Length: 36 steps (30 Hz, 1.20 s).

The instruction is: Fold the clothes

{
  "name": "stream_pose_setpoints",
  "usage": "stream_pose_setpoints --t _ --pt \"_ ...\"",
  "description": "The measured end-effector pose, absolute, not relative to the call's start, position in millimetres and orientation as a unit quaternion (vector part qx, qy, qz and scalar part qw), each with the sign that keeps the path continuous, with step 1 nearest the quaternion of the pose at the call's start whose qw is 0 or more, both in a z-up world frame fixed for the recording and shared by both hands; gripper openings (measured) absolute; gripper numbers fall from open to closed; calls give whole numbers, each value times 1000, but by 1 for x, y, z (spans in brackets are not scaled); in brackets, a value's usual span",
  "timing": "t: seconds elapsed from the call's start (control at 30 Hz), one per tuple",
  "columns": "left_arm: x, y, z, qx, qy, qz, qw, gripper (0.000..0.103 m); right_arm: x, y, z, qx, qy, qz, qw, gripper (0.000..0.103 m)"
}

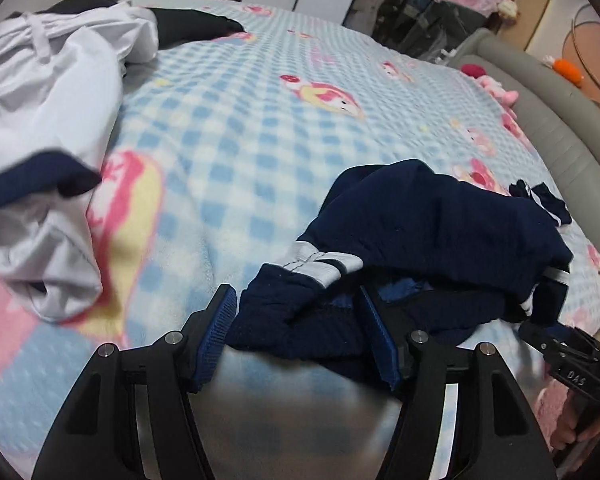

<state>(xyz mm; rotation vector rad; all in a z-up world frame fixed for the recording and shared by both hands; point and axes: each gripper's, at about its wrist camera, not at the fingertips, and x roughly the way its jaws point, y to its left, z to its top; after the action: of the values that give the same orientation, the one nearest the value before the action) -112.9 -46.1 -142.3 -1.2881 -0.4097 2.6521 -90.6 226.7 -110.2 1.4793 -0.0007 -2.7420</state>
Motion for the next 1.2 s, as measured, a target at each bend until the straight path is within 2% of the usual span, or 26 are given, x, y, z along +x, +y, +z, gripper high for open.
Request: stream_pose_setpoints --t 0.03,0.13,0.2,0.3,0.4,0.5,0.6,0.73,0.8,1.2 --pt "-113 -48 -143 -426 -140 890 83 63 -90 226 -109 474 -5 -880 19 62" --pt "-113 -53 -140 -410 -152 895 89 53 -87 215 -98 457 3 -888 47 59" --pt "-116 -57 -139 -405 -167 894 98 49 -86 200 -94 467 12 -881 76 46" --pt "-118 -63 -139 -402 -186 890 109 49 -77 193 -82 475 17 -879 25 35" --pt "-118 -62 -137 -398 -188 891 113 49 -48 198 -46 379 26 -924 -35 35" --pt "-118 -62 -131 -382 -190 895 125 49 -42 190 -30 352 50 -934 18 37" --pt "-116 -60 -124 -370 -187 900 135 49 -59 172 -52 424 64 -897 106 36" --pt "-113 -62 -124 -372 -191 898 136 49 -81 162 -92 458 89 -879 99 36" --pt "-114 -63 -124 -374 -193 897 137 49 -98 172 -109 480 74 -871 75 32" --pt "-120 -77 -128 -381 -214 890 130 49 -110 214 -92 430 -37 -901 45 33"
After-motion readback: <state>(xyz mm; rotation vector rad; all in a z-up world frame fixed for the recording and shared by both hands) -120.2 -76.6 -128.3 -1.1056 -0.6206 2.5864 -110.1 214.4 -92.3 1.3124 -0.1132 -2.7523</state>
